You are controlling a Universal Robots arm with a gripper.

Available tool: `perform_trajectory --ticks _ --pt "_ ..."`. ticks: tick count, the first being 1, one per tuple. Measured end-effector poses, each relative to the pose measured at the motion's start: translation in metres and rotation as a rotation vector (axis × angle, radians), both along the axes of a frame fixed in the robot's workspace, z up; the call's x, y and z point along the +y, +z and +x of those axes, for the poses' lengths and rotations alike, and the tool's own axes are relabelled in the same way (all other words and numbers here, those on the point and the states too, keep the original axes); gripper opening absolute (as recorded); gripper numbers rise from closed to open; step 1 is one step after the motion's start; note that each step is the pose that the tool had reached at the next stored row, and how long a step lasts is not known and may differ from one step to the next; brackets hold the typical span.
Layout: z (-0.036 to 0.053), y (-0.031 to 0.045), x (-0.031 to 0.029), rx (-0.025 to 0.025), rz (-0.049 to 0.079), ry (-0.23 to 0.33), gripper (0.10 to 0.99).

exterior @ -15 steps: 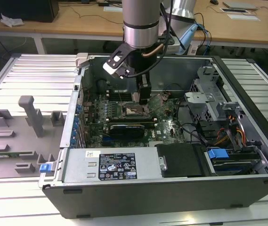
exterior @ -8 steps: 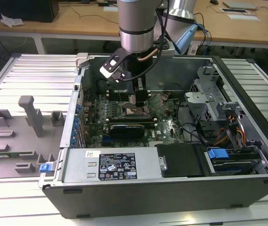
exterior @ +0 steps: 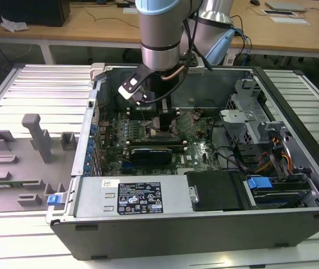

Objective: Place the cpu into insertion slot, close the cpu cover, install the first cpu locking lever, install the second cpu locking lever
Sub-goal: 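Place the cpu into insertion slot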

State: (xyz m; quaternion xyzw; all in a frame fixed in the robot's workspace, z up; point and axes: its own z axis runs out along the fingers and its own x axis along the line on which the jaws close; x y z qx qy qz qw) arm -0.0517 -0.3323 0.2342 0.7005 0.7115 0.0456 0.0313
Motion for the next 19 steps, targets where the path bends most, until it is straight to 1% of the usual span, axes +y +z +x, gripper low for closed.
perform_trajectory --ticks 1,4,6,9,11,13,17,19 --pt "-0.0002 -0.0034 0.0012 0.0000 0.000 -0.001 0.533" --pt "-0.0007 -0.0100 0.0039 0.0004 0.000 -0.003 0.533" --pt "-0.0010 -0.0132 0.0055 0.0007 0.000 -0.005 0.533" --pt "-0.0018 -0.0179 0.0094 0.0014 0.000 -0.008 0.533" --pt "-0.0023 -0.0205 0.0102 0.0016 0.000 -0.011 0.533" --pt "-0.0027 -0.0249 0.0110 0.0018 0.000 -0.016 0.533" --pt "-0.0028 -0.0267 0.0115 0.0019 0.000 -0.019 0.533" --pt "-0.0032 -0.0305 0.0116 0.0017 0.000 -0.019 0.533"
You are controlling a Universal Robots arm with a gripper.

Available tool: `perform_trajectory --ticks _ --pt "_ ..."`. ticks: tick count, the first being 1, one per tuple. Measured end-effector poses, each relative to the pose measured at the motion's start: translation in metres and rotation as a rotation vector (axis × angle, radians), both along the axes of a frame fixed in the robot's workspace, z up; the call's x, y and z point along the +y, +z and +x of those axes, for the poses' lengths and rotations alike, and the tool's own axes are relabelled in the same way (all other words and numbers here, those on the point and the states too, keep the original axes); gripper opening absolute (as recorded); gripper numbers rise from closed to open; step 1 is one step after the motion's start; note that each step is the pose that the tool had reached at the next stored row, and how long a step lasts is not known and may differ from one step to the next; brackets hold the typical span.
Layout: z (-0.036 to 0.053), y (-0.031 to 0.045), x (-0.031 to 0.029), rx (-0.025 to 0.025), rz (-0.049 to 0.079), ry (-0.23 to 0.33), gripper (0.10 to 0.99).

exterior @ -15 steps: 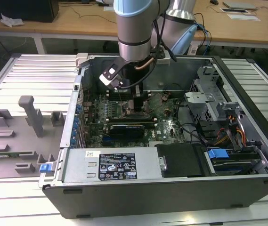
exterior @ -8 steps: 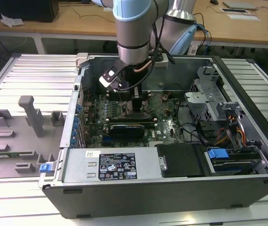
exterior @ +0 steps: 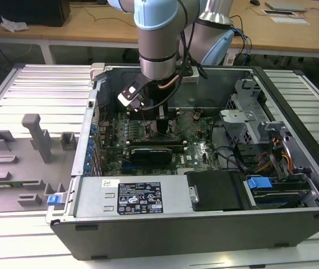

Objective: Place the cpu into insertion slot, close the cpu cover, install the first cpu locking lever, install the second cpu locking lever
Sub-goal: 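Place the cpu into insertion slot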

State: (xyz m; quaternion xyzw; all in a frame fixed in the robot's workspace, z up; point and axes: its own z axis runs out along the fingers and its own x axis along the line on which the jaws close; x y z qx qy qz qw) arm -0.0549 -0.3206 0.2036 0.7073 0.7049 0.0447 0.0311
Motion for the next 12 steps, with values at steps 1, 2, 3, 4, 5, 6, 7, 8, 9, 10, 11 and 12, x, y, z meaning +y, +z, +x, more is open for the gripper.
perform_trajectory --ticks 1,2,3,4,5,6,7,8,9,10,11,12 --pt "-0.0001 -0.0010 0.0001 -0.0002 0.000 0.000 0.533" --pt "-0.0002 -0.0011 0.0001 -0.0001 0.000 0.000 0.533" --pt "-0.0002 -0.0012 0.0001 0.0001 0.000 0.000 0.533" --pt "-0.0002 -0.0013 0.0001 0.0000 0.000 0.000 0.533" --pt "-0.0002 -0.0019 0.0002 -0.0003 0.000 0.000 0.533" --pt "-0.0002 -0.0033 0.0002 -0.0003 0.000 0.000 0.533" --pt "-0.0003 -0.0040 0.0002 -0.0002 0.000 0.000 0.533" --pt "-0.0003 -0.0041 0.0002 -0.0001 0.000 0.000 0.533" --pt "-0.0003 -0.0041 0.0002 0.0000 0.000 0.000 0.533" --pt "-0.0003 -0.0041 0.0002 0.0000 0.000 0.000 0.533" --pt "-0.0003 -0.0042 0.0002 -0.0002 0.000 0.000 0.533" --pt "-0.0003 -0.0042 0.0002 -0.0002 0.000 0.000 0.533"
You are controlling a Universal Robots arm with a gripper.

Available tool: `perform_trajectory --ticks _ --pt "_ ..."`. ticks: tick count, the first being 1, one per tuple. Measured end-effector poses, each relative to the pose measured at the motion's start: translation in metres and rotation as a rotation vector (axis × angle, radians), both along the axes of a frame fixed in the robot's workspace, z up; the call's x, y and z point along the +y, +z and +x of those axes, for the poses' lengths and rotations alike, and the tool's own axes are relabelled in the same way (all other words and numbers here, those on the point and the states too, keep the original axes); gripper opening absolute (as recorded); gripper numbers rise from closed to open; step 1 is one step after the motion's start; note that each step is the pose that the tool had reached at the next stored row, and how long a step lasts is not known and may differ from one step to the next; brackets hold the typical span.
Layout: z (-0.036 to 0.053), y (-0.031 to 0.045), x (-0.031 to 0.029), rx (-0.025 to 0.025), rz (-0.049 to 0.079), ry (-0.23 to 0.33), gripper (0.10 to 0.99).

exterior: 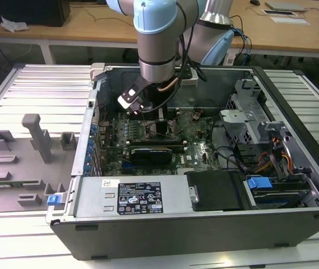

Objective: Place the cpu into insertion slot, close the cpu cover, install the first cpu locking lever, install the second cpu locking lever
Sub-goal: 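Place the cpu into insertion slot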

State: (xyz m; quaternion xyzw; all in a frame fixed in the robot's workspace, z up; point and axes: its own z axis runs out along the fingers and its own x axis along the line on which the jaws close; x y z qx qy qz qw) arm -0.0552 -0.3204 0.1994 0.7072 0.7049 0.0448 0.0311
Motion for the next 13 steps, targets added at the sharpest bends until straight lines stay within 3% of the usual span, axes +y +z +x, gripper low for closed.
perform_trajectory --ticks 2,3,8,13 --pt "0.0000 0.0000 0.0000 0.0001 0.000 0.000 0.545" --pt "0.0000 0.0000 0.0000 0.0001 0.000 0.000 0.612" --pt "0.0000 0.0021 0.0000 -0.0001 0.000 0.000 0.612" --pt "0.0000 0.0202 0.0000 0.0001 -0.001 0.000 0.612"
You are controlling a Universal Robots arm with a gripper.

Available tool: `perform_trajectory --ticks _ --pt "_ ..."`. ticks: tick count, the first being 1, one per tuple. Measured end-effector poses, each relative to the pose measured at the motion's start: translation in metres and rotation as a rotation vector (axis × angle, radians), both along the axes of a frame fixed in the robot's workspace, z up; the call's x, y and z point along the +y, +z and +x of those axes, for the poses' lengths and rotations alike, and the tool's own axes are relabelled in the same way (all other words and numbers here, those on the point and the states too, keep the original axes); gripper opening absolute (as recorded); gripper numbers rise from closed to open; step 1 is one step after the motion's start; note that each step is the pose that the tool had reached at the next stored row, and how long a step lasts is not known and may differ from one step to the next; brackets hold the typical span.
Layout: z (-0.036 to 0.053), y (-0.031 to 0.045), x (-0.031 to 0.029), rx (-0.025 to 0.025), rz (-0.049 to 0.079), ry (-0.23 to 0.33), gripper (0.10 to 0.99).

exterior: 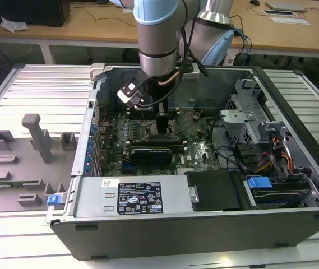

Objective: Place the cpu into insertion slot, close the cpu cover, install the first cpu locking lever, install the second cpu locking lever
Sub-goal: 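Place the cpu into insertion slot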

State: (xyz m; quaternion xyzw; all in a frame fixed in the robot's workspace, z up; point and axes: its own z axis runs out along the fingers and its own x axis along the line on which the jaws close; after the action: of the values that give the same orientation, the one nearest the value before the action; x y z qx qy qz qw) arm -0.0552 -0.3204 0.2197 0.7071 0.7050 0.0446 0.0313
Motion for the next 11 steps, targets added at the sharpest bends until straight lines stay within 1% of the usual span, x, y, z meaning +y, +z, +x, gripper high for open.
perform_trajectory --ticks 1,6,7,11 --pt "0.0000 0.0014 0.0000 0.0000 0.000 0.000 0.612" --pt "0.0000 0.0015 0.0000 -0.0001 0.000 0.000 0.612" --pt "0.0000 0.0015 0.0000 -0.0001 -0.001 0.000 0.596" --pt "0.0000 0.0015 0.0000 -0.0001 -0.001 0.000 0.345"
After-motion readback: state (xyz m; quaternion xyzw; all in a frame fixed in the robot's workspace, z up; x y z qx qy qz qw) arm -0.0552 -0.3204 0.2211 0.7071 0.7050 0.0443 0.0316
